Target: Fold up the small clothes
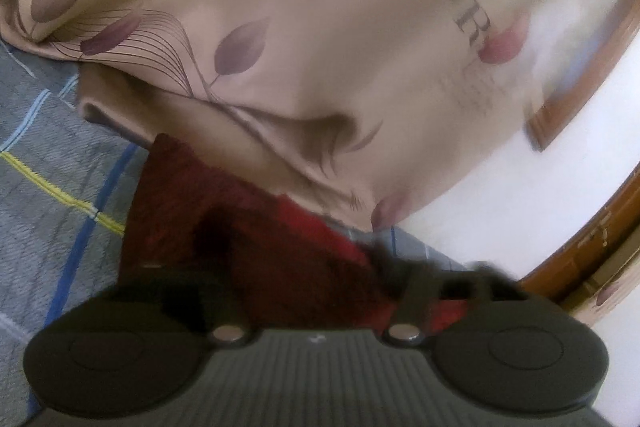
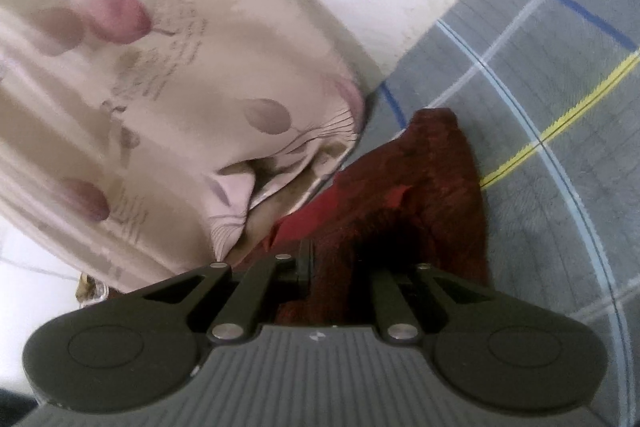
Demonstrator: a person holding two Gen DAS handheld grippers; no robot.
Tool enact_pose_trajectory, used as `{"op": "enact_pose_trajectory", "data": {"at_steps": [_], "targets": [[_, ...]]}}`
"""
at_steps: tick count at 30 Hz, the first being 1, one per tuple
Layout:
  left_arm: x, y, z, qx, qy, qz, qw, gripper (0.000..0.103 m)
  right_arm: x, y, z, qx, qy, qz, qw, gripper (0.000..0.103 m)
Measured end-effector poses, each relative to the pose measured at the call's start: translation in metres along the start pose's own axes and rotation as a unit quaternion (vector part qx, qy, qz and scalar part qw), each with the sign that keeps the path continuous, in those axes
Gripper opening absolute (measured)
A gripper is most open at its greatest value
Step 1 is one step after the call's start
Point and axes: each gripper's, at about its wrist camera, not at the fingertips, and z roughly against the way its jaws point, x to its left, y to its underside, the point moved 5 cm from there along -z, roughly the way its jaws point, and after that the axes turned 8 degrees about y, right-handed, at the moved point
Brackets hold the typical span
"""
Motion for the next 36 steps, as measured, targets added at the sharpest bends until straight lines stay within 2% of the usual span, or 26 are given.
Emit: {"op": "enact_pose_trajectory", "data": {"at_steps": [1,2,3,4,6,8,12,14,17,20,22,24,26,29,31,34,36], "targets": [[0.000,-0.002,0.002,-0.017,-0.004,0.002,0.9999,0.094,-0.004,-0.002,-0.003,-0.002,-0.003,-0.014,1.000,0.021],[-0.002,-0.005,0.004,-0.040,-0.006,0.000,0.9992,0.100,-0.009,-0.004,-0.006,-0.002,-0.012,-0.035,0.999,0.032],[-0.002,-0.009,0.008,-0.066,-0.007,-0.004,0.9978,0.103,-0.013,-0.007,-0.006,-0.011,-0.019,-0.053,0.998,0.039],[-0.004,-0.013,0.012,-0.088,-0.005,-0.007,0.9961,0.103,-0.016,-0.011,-0.005,-0.025,-0.019,-0.066,0.997,0.042],[-0.006,-0.022,0.016,-0.106,0.010,-0.013,0.9942,0.103,-0.021,-0.017,-0.002,-0.050,-0.020,-0.078,0.995,0.053],[-0.009,-0.028,0.020,-0.115,0.010,-0.021,0.9931,0.103,-0.024,-0.022,0.001,-0.060,-0.036,-0.091,0.993,0.053],[-0.012,-0.033,0.031,-0.132,0.000,-0.044,0.9903,0.103,-0.015,-0.024,0.019,-0.104,-0.035,-0.061,0.992,0.054],[-0.012,-0.031,0.033,-0.121,-0.006,-0.052,0.9913,0.103,-0.009,-0.022,0.028,-0.116,-0.054,-0.052,0.990,0.054],[-0.008,-0.023,0.033,-0.092,-0.014,-0.061,0.9938,0.103,0.002,-0.016,0.033,-0.115,-0.057,-0.015,0.992,0.054],[-0.004,-0.010,0.034,-0.075,-0.019,-0.069,0.9947,0.103,0.024,-0.006,0.026,-0.089,-0.037,0.068,0.993,0.054],[-0.002,-0.001,0.035,-0.065,-0.013,-0.075,0.9950,0.103,0.043,0.006,0.014,-0.069,-0.016,0.134,0.988,0.054],[-0.003,0.007,0.032,-0.045,-0.016,-0.091,0.9947,0.103,0.057,0.015,0.000,-0.057,-0.008,0.174,0.983,0.054],[-0.007,0.014,0.026,-0.023,-0.028,-0.125,0.9915,0.103,0.064,0.017,-0.014,-0.050,0.006,0.200,0.978,0.054],[-0.012,0.017,0.019,-0.016,-0.061,-0.190,0.9798,0.103,0.067,0.015,-0.034,-0.044,0.040,0.234,0.970,0.054],[-0.011,0.012,0.013,-0.014,-0.072,-0.203,0.9765,0.103,0.062,0.010,-0.048,-0.038,0.066,0.251,0.965,0.054],[-0.004,0.002,0.000,0.003,-0.087,-0.199,0.9762,0.103,0.047,0.000,-0.062,-0.035,0.111,0.255,0.960,0.053],[-0.002,-0.004,-0.009,0.006,-0.108,-0.214,0.9708,0.103,0.035,-0.011,-0.070,-0.037,0.152,0.250,0.956,0.052]]}}
